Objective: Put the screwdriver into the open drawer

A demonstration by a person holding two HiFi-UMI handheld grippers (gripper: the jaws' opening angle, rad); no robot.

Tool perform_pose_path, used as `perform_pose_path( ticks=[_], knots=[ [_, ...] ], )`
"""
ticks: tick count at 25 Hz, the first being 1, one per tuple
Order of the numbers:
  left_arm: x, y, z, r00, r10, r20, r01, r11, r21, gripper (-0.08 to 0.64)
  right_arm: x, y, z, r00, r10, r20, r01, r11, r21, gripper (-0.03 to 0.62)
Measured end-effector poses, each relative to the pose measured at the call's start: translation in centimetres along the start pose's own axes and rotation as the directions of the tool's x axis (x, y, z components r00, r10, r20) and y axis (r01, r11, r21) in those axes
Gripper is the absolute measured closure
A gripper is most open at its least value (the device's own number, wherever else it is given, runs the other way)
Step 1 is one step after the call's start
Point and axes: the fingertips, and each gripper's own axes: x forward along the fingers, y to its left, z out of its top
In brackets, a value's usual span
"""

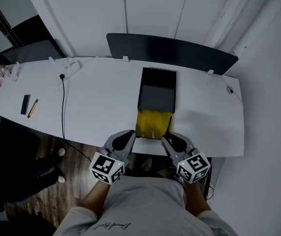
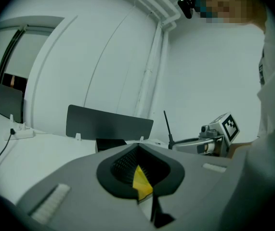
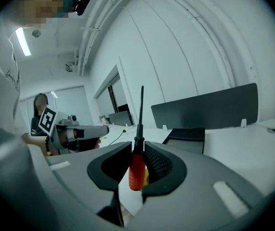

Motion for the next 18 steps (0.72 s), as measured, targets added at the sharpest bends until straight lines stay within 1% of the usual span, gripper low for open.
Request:
perform_pose_path(
  ticks=[7,18],
  knots=[
    [0.9,0.9,0.0,1.000,0.004,-0.019,-0.003,1.000,0.010,0.560,1.0,-0.3,-0.3,1.000,0.001,-0.024,0.000,1.000,0.002,0.494],
    [1.9,3.5,-0.8,0.998,-0.028,-0.064,0.029,1.000,0.012,0.560,3.5,-1.4,-1.6,0.994,-0.059,-0.090,0.058,0.998,-0.009,0.494]
  ],
)
